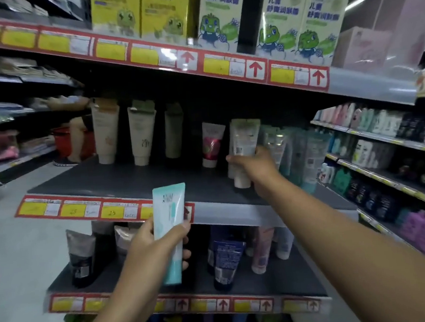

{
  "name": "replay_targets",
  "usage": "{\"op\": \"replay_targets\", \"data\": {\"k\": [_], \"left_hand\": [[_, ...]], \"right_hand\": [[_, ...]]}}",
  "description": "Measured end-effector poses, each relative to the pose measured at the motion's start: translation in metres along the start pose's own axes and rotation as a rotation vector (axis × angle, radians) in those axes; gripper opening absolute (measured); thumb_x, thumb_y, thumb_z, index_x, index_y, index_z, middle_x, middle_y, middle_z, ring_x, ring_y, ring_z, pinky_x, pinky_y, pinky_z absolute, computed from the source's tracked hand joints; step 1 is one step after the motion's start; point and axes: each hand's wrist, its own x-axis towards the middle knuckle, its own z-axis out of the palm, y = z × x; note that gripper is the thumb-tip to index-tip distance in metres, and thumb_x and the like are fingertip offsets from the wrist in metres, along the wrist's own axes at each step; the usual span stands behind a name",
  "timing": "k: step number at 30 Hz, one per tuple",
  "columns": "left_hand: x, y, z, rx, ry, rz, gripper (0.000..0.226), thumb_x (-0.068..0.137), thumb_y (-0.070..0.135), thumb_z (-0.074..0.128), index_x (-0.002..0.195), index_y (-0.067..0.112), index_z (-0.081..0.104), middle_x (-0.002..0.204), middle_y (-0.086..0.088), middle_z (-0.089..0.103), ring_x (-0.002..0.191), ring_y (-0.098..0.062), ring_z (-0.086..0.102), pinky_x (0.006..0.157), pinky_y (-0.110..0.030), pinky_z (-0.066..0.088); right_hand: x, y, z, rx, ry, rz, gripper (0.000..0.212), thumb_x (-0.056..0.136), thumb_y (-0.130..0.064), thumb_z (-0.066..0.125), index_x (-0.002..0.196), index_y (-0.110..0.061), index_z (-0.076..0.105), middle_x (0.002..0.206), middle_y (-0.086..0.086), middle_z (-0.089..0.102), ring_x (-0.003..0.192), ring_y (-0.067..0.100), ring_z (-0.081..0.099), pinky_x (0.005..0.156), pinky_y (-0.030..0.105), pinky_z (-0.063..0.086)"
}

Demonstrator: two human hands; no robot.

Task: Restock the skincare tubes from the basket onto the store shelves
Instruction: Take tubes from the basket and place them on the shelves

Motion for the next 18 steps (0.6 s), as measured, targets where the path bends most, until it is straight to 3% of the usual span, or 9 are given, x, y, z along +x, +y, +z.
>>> {"op": "replay_targets", "data": {"k": [4, 7, 9, 14, 16, 18], "left_hand": [[0.005, -0.009, -0.003, 0.015, -0.009, -0.025, 0.026, 0.083, 0.026, 0.075, 0.106, 0.029, 0.062, 0.088, -0.012, 0.071, 0.067, -0.024, 0.069, 0.058, -0.034, 0.054], [0.008, -0.013, -0.003, 0.009, -0.014, -0.025, 0.027, 0.083, 0.026, 0.075, 0.106, 0.029, 0.062, 0.089, -0.012, 0.071, 0.068, -0.024, 0.069, 0.058, -0.032, 0.054], [0.007, -0.015, 0.001, 0.005, -0.035, -0.028, 0.026, 0.083, 0.026, 0.075, 0.106, 0.027, 0.062, 0.089, -0.013, 0.07, 0.068, -0.023, 0.069, 0.057, -0.031, 0.054], [0.005, -0.02, 0.018, 0.018, -0.087, -0.026, 0.028, 0.082, 0.029, 0.076, 0.107, 0.03, 0.062, 0.09, -0.007, 0.072, 0.072, -0.022, 0.071, 0.061, -0.032, 0.056], [0.006, -0.022, 0.022, 0.025, -0.1, -0.012, 0.032, 0.081, 0.031, 0.076, 0.111, 0.031, 0.062, 0.093, -0.004, 0.072, 0.079, -0.022, 0.071, 0.061, -0.032, 0.055], [0.006, -0.022, 0.024, 0.039, -0.101, 0.006, 0.035, 0.081, 0.032, 0.076, 0.113, 0.031, 0.062, 0.095, -0.003, 0.072, 0.084, -0.023, 0.07, 0.062, -0.032, 0.056]], "right_hand": [[0.02, 0.019, 0.015, 0.01, 0.064, 0.037, 0.032, 0.077, -0.01, 0.08, 0.097, -0.017, 0.056, 0.096, 0.006, 0.068, 0.09, 0.024, 0.067, 0.078, 0.038, 0.058], [0.026, 0.028, 0.016, 0.054, 0.09, 0.074, 0.036, 0.083, -0.005, 0.073, 0.111, -0.01, 0.05, 0.093, 0.005, 0.064, 0.075, 0.015, 0.063, 0.052, 0.022, 0.052], [0.029, 0.032, 0.017, 0.048, 0.1, 0.1, 0.039, 0.085, -0.003, 0.07, 0.116, -0.009, 0.046, 0.088, 0.001, 0.059, 0.067, 0.008, 0.057, 0.044, 0.016, 0.046], [0.025, 0.032, 0.019, 0.014, 0.117, 0.165, 0.056, 0.078, -0.008, 0.078, 0.126, -0.004, 0.048, 0.112, 0.011, 0.064, 0.08, 0.017, 0.061, 0.041, 0.016, 0.041], [0.009, 0.02, 0.015, 0.043, 0.101, 0.193, 0.06, 0.078, -0.01, 0.078, 0.128, 0.0, 0.045, 0.104, 0.009, 0.063, 0.074, 0.012, 0.059, 0.042, 0.015, 0.043], [-0.018, 0.008, 0.007, 0.0, 0.099, 0.158, 0.065, 0.081, -0.014, 0.074, 0.134, -0.003, 0.038, 0.103, 0.004, 0.061, 0.081, 0.012, 0.058, 0.058, 0.018, 0.047]]}}
